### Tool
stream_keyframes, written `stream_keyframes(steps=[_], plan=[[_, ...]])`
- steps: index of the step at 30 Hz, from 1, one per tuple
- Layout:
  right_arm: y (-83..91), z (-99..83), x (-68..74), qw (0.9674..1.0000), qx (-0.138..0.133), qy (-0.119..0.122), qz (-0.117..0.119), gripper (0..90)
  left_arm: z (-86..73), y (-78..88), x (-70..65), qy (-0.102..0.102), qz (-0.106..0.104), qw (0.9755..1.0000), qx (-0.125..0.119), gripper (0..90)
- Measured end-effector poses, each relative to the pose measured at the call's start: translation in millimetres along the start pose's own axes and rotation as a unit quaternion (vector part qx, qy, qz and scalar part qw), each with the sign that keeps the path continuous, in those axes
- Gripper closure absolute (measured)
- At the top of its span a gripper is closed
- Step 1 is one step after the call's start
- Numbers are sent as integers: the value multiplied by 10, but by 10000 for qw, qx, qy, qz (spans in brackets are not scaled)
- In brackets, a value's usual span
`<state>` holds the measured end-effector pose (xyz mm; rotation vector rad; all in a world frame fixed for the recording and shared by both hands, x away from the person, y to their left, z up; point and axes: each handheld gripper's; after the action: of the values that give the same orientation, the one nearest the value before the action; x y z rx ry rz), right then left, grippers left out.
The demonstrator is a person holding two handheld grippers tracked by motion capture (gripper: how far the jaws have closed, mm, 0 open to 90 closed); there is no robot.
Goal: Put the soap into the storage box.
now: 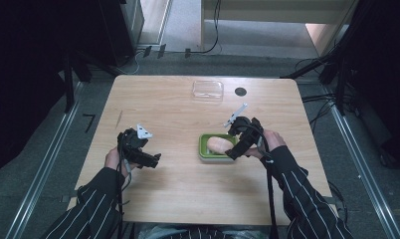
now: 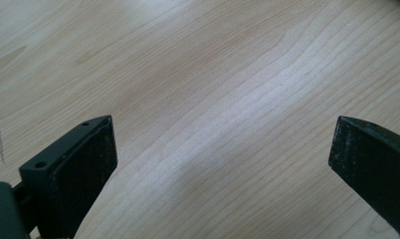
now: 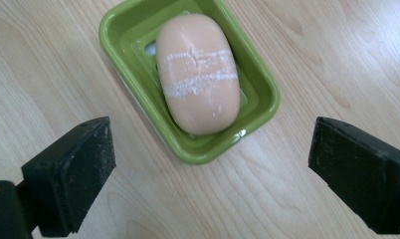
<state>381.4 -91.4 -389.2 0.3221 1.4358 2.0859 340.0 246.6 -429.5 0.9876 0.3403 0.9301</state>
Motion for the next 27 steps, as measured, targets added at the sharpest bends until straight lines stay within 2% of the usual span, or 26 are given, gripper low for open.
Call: stream_keyframes(steps=[13, 27], plan=[[109, -323, -6, 9994, 97, -287, -155, 49, 5, 4, -16, -8, -8, 10000, -30, 0], [127, -686, 87, 9981, 216, -493, -295, 50, 8, 12, -24, -24, -11, 10000, -34, 0]])
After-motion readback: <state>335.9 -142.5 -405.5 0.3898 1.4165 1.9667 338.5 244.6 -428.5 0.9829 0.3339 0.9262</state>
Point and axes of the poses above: each handheld gripper's, and its own axes: y roughly backward along the jaws, z roughly out of its top, x roughly to its left, and after that the axes turned 3 degrees about -z, right-handed
